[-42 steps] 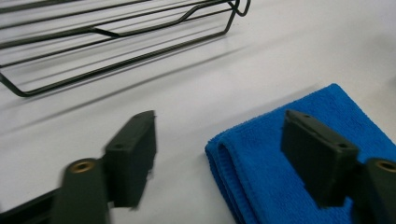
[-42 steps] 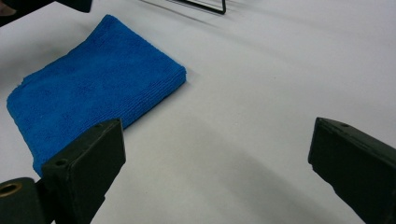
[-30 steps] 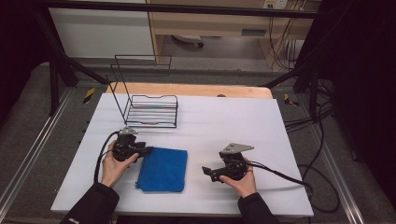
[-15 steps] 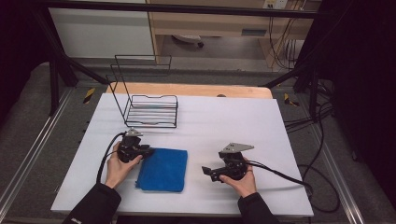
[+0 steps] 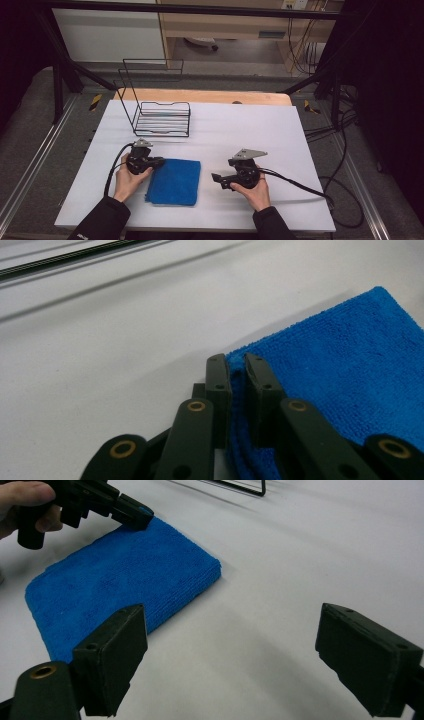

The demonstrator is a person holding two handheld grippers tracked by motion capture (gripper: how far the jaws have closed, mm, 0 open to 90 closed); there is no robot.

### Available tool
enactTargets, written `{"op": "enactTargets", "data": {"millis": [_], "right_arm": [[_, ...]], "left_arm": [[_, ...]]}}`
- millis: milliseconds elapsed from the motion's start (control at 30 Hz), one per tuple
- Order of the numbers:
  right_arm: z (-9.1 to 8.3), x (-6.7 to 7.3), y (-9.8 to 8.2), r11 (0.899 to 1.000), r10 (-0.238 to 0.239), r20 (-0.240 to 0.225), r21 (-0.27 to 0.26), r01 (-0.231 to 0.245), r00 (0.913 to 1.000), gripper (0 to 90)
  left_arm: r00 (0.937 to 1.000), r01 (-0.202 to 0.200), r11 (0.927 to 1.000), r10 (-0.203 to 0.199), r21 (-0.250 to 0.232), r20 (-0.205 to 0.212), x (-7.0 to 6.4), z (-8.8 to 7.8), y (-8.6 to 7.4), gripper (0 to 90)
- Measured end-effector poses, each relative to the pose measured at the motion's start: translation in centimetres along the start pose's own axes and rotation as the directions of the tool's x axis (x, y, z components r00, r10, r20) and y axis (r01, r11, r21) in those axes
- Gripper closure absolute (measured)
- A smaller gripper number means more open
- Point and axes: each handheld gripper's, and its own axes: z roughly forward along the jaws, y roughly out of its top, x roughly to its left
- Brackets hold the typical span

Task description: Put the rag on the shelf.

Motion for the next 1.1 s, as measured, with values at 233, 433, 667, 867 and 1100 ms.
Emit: {"op": "enactTargets", "data": {"millis": [233, 433, 667, 867, 1100], "right_arm": [[2.1, 0.7, 1.7, 1.0, 0.01, 0.023, 0.01, -0.01, 0.9997, 23.2], [4.7, 1.1, 2.7, 1.0, 0.024, 0.06, 0.015, -0.025, 0.9979, 35.3], [7.6, 1.7, 3.1, 0.997, 0.052, 0.06, 0.053, -0.056, 0.9968, 47.5], [8.5, 1.7, 2.9, 0.993, 0.078, 0.065, 0.088, -0.084, 0.9948, 58.5], [8.9, 1.7, 2.7, 0.987, 0.102, 0.049, 0.116, -0.107, 0.9936, 69.9]], "left_arm": [[0.9997, -0.021, 0.9997, 0.021, -0.011, -0.008, -0.1, 0.0, -0.2, 82.0], [0.9995, -0.027, 0.9996, 0.027, -0.009, -0.013, -0.2, 0.0, -0.2, 81.8], [0.9992, -0.036, 0.9993, 0.036, -0.011, -0.019, -0.3, 0.0, -0.2, 81.6], [0.9986, -0.047, 0.9988, 0.047, -0.01, -0.025, -0.4, 0.0, -0.2, 81.6], [0.998, -0.057, 0.9983, 0.057, -0.011, -0.029, -0.5, 0.1, -0.2, 81.6]]}}
